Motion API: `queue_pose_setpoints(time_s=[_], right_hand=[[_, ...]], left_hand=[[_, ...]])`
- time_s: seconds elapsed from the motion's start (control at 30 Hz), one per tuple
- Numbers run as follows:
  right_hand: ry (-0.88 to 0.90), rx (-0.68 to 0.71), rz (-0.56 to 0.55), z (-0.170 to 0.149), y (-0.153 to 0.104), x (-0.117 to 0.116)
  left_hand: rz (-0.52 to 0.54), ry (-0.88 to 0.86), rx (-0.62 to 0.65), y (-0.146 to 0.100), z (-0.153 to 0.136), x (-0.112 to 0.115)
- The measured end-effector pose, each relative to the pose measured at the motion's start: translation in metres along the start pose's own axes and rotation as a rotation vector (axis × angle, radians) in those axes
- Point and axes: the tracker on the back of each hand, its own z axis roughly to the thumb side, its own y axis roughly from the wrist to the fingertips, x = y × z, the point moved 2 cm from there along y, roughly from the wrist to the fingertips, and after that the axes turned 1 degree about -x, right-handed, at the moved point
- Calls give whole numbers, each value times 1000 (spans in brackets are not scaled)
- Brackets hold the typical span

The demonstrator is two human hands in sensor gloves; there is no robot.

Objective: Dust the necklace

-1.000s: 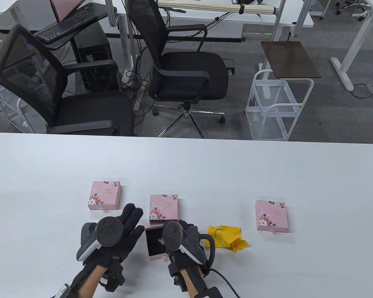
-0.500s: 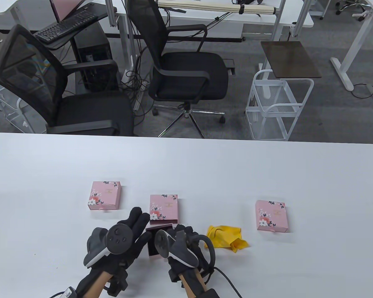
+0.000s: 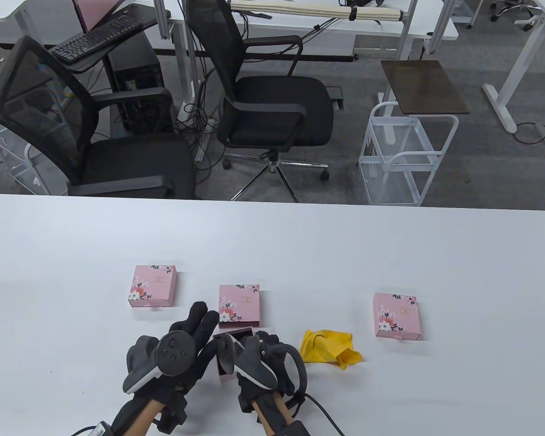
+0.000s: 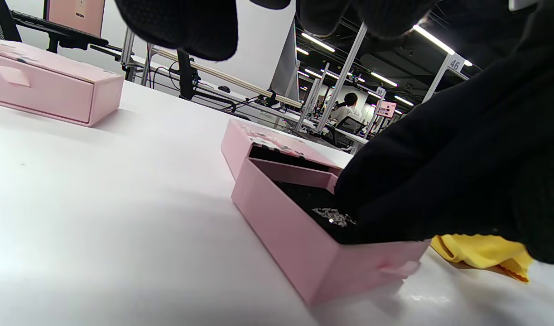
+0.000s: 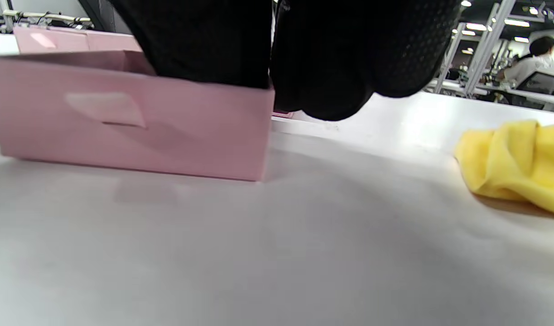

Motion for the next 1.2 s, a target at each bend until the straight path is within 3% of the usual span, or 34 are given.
queue_pose_setpoints(time_s=[0.23,0.97,1.2], right_hand=[[18,-41,22,0,1,-1],[-43,23,45,5,-3,-7],[15,35,-7,-3,-6,3]], left_hand=[[21,12,9,-3,3,-4],[34,33,-1,-4,0,-6],[32,35,-1,-4,0,-6]])
